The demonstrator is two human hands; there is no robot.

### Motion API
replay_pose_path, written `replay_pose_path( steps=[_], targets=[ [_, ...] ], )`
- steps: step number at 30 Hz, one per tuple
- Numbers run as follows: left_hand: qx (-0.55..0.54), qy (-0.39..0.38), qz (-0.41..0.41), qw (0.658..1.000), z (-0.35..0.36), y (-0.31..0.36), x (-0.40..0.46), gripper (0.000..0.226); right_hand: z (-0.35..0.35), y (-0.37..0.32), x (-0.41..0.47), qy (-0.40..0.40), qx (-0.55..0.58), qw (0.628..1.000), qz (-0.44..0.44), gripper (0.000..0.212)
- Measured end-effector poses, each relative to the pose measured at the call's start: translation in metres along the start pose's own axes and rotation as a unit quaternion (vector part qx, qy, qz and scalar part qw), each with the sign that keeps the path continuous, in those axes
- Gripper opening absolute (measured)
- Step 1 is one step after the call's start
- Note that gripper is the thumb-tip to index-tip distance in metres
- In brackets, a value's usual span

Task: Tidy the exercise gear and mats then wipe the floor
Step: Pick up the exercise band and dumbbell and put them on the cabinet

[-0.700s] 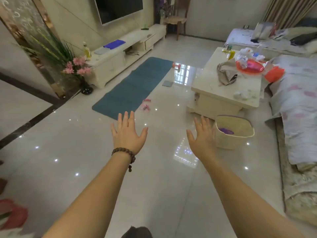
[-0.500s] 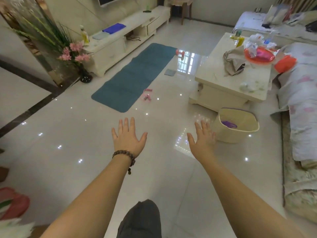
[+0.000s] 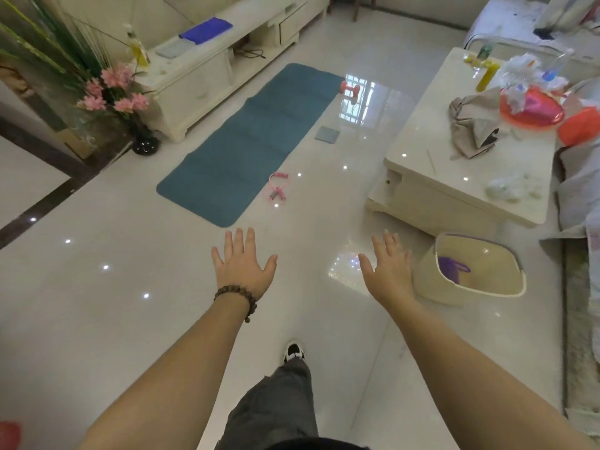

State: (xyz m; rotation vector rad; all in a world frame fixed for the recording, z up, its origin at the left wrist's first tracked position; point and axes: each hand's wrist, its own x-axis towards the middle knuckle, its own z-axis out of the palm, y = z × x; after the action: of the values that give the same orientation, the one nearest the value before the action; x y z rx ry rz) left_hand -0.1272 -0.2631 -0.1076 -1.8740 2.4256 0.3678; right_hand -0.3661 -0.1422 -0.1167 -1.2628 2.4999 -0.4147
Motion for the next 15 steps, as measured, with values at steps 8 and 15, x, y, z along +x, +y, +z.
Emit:
replay_pose_path(
  steps=[8, 15],
  targets=[
    [-0.029, 0.022, -0.012, 0.999, -0.037, 0.043, 0.179, 0.075, -0.027, -0.027, 0.169, 0.011, -0.018, 1.0, 0.018, 0.056],
    [-0.037, 0.021, -0.024, 0.999, -0.033, 0.089, 0.323, 0.074, -0.03, -0.048, 0.336, 0.011, -0.014, 1.0, 0.004, 0.057]
  ],
)
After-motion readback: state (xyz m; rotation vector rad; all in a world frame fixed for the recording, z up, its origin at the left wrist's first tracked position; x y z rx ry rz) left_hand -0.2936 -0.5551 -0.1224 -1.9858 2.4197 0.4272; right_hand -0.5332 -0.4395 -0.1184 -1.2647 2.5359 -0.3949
